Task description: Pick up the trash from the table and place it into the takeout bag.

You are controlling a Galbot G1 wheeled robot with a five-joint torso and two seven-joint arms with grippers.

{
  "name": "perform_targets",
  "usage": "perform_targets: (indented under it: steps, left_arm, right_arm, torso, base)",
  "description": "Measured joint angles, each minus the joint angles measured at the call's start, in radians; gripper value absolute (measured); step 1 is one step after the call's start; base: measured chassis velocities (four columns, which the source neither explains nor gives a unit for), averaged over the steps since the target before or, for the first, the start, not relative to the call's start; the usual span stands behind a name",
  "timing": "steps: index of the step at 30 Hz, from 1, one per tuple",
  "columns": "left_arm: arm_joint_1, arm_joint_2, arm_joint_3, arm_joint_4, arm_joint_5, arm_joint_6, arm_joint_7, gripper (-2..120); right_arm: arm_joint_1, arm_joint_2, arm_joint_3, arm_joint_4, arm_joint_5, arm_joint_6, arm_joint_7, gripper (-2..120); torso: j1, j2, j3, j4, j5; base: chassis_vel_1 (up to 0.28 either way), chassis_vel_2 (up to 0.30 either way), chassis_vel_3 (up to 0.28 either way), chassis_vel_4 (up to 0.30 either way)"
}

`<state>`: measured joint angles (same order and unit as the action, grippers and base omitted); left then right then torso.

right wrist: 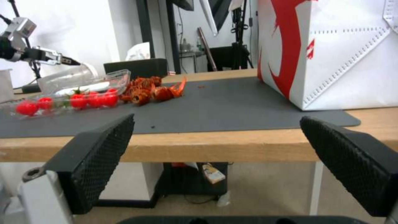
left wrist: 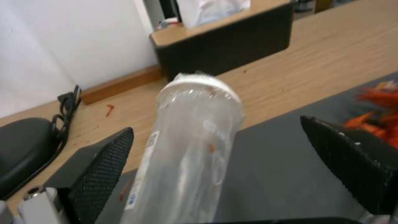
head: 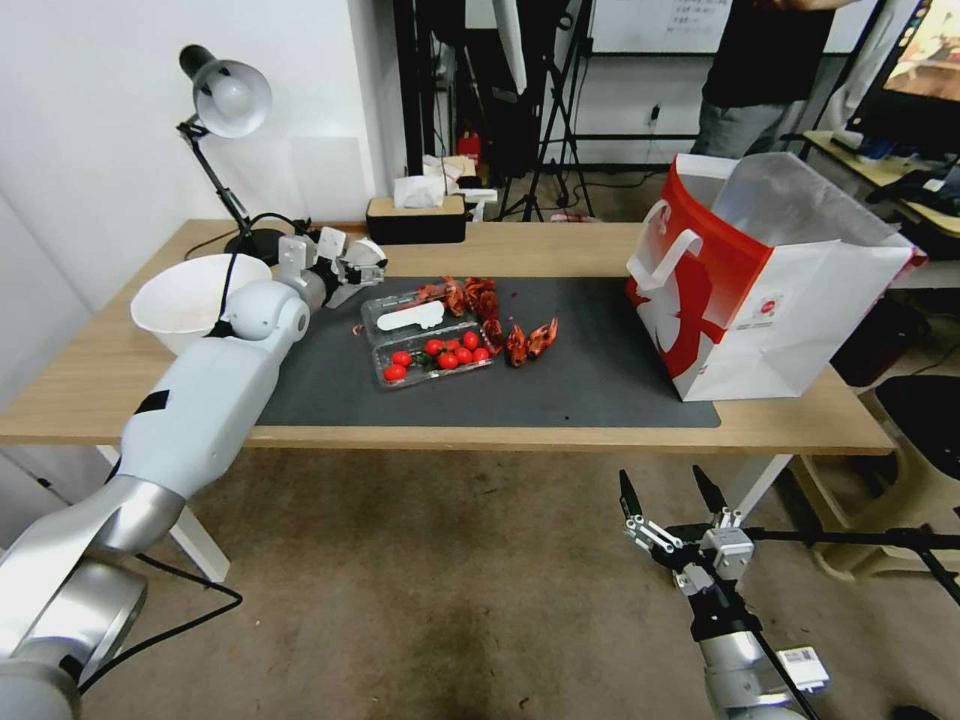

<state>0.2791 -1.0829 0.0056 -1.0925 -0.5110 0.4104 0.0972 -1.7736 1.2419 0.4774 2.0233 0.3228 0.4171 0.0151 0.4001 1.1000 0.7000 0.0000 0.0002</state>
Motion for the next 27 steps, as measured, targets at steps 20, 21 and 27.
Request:
perform_targets:
  steps: [20, 21, 27]
  left_arm:
    - [-0.088, -0.022, 0.0, 0.127, 0.039, 0.201, 0.038, 100]
    - [-0.088, -0.022, -0.002, 0.135, 0.029, 0.209, 0.038, 100]
    - [-0.087, -0.022, -0.005, 0.149, 0.003, 0.228, 0.035, 100]
  right_arm:
    - [0.005, -0.011, -0.004, -0.023, 0.006, 0.007, -0.001, 100]
    - [0.006, -0.011, -0.005, -0.024, 0.007, 0.007, -0.001, 100]
    - [0.008, -0.013, -0.006, -0.028, 0.007, 0.007, -0.001, 100]
  torso:
    - [0.0, 0.0, 0.0, 0.0, -0.0003]
    - [0.0, 0.0, 0.0, 0.0, -0.0002]
    - [0.0, 0.0, 0.0, 0.0, -0.0002]
  base:
    - [0.0, 0.0, 0.0, 0.0]
    - [0.0, 0.0, 0.0, 0.0]
    - [0.0, 0.0, 0.0, 0.0]
